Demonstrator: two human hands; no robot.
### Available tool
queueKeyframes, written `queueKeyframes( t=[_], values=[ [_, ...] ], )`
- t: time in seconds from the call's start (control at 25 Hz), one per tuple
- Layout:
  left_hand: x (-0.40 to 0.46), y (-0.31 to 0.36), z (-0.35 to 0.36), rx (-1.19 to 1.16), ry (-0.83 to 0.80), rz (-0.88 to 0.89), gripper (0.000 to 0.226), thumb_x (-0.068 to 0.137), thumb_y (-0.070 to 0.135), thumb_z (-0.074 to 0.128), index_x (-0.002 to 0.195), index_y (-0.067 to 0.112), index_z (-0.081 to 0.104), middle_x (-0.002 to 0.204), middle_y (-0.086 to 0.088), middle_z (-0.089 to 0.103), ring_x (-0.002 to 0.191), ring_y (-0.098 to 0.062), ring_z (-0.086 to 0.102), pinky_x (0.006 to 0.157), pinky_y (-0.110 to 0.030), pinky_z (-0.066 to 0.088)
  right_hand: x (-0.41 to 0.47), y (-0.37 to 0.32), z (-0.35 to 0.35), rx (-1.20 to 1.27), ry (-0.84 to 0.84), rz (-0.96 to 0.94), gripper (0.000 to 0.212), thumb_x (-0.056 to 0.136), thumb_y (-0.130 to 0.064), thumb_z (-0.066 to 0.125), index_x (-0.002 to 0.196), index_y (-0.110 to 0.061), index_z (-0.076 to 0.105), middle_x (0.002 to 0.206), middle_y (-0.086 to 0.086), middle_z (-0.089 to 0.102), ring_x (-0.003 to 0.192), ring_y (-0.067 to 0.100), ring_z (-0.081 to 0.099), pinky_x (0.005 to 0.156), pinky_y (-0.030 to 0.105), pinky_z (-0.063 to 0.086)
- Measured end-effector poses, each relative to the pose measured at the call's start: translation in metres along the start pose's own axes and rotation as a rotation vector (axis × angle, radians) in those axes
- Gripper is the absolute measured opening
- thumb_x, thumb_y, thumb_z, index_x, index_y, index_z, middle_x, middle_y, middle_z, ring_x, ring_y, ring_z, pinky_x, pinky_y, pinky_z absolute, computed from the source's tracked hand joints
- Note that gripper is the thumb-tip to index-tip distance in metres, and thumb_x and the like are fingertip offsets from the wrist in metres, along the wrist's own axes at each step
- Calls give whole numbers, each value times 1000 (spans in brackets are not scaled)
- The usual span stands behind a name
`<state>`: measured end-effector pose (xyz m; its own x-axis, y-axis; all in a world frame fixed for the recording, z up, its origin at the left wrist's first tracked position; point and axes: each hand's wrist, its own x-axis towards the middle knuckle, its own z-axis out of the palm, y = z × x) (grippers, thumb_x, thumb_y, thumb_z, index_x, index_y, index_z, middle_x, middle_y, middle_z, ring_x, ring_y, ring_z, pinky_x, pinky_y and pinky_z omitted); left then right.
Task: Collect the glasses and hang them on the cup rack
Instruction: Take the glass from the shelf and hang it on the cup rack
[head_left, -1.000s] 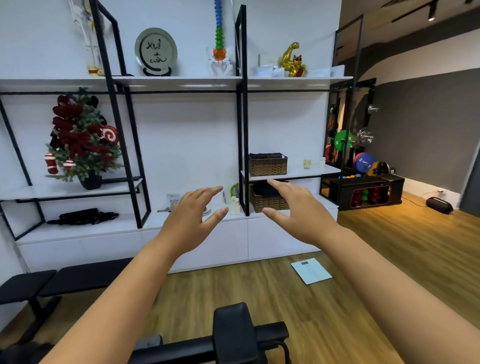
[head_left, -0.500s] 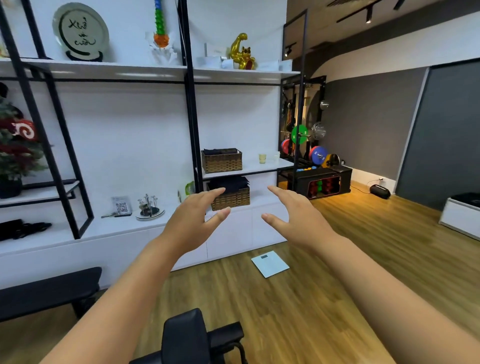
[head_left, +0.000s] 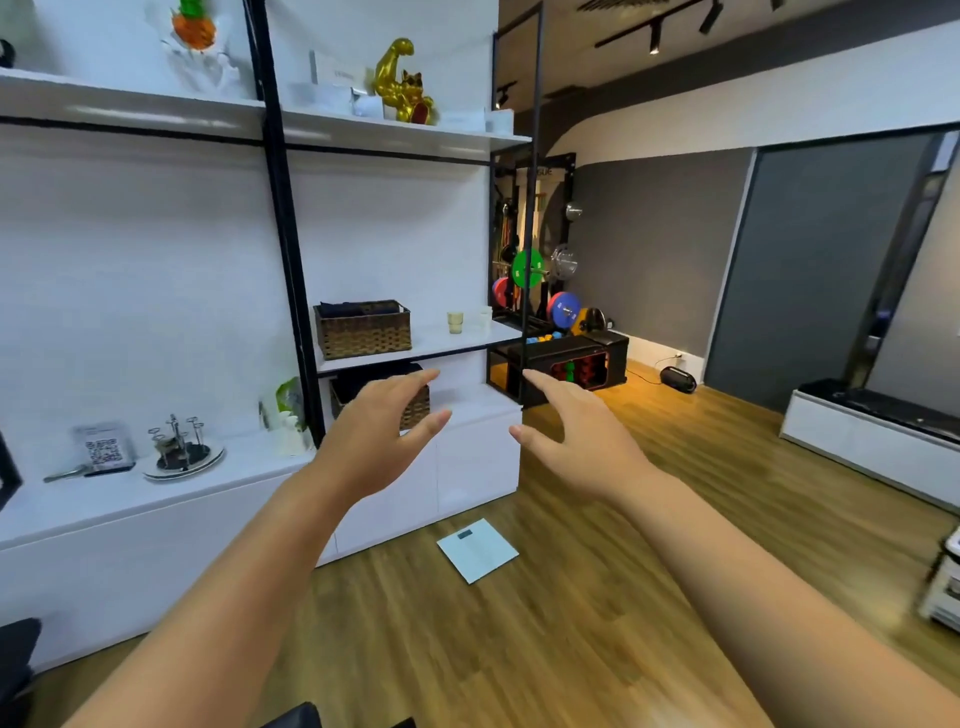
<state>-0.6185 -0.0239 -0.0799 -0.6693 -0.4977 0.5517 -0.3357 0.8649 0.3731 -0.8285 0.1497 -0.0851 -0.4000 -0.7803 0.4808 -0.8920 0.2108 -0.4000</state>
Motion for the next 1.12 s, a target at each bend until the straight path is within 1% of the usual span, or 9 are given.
queueKeyframes(
  t=[0.16, 0.28, 0.4, 0.52, 0.68, 0.8, 0.88, 1.12],
  values=[
    [60, -22, 31, -34, -2, 27, 61, 99, 61, 50, 154, 38, 41, 152, 10, 52, 141, -12, 42, 111, -42, 43, 52, 29, 16, 7, 23, 22, 75, 97, -63, 60, 161, -39, 30, 162, -8, 45, 148, 18, 39, 115, 39, 38],
    [90, -32, 55, -46, -22, 39, 60, 100, 58, 51, 155, 38, 40, 153, 9, 51, 140, -13, 43, 112, -40, 43, 79, 53, 28, 42, 39, 52, 82, 96, -59, 64, 163, -43, 20, 161, -7, 46, 147, 19, 41, 112, 39, 40],
    [114, -38, 80, -47, -44, 26, 59, 101, 58, 50, 156, 40, 38, 155, 9, 49, 143, -14, 41, 114, -43, 41, 105, 74, 37, 62, 34, 66, 88, 95, -57, 66, 163, -48, 11, 161, -6, 46, 147, 19, 41, 111, 42, 43],
    [149, -42, 110, -37, -46, 13, 58, 101, 58, 48, 156, 40, 38, 154, 9, 50, 141, -14, 43, 113, -43, 42, 139, 112, 45, 54, 38, 64, 88, 95, -58, 66, 163, -47, 12, 161, -6, 46, 147, 19, 41, 111, 42, 43],
    [198, -47, 149, -9, -32, -8, 59, 100, 61, 45, 156, 40, 38, 151, 10, 53, 138, -12, 45, 110, -37, 41, 186, 170, 49, 79, 36, 37, 85, 95, -59, 65, 163, -46, 15, 161, -7, 46, 147, 19, 40, 107, 37, 42],
    [244, -40, 179, -1, -32, -38, 61, 99, 64, 42, 155, 40, 39, 150, 11, 53, 138, -11, 44, 111, -37, 41, 227, 220, 46, 100, 19, 14, 88, 95, -59, 66, 163, -48, 11, 161, -6, 46, 147, 20, 41, 108, 39, 43],
    [277, -31, 198, 5, -26, -61, 66, 96, 69, 39, 155, 39, 40, 150, 10, 54, 139, -11, 44, 112, -39, 42, 256, 252, 40, 114, -10, -15, 89, 95, -58, 66, 163, -49, 10, 163, -8, 43, 148, 19, 39, 110, 40, 42],
    [356, -14, 250, 27, 13, -91, 77, 88, 79, 28, 154, 41, 40, 152, 13, 51, 142, -10, 41, 115, -37, 38, 330, 339, 27, 132, -42, -62, 86, 94, -61, 64, 163, -48, 14, 163, -12, 41, 151, 17, 35, 113, 44, 41]
  ],
)
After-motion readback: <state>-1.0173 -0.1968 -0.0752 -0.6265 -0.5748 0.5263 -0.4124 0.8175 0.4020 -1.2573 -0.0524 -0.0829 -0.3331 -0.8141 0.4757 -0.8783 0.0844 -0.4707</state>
